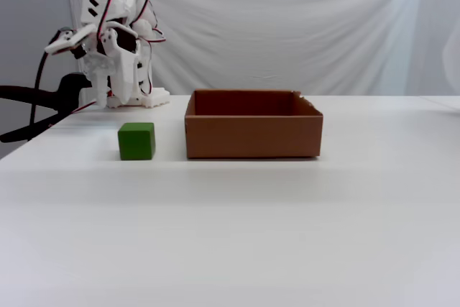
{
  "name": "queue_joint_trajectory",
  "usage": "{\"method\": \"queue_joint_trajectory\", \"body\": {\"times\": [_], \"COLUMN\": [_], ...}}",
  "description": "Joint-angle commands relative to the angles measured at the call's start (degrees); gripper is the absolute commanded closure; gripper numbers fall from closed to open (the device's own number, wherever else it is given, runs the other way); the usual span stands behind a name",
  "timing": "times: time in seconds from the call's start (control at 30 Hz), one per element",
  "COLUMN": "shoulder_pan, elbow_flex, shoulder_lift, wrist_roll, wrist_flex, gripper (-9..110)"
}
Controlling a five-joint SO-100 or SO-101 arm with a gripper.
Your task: Grasp a green cube and put it in a box.
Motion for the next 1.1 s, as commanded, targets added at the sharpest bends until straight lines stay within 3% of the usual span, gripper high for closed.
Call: {"method": "queue_joint_trajectory", "body": {"times": [0.0, 1.07], "shoulder_pan": [0.3, -1.3], "elbow_flex": [-0.3, -0.4], "shoulder_lift": [0.4, -3.1], "wrist_roll": [0.7, 0.9], "wrist_flex": [0.7, -1.1], "gripper": [80, 80]}}
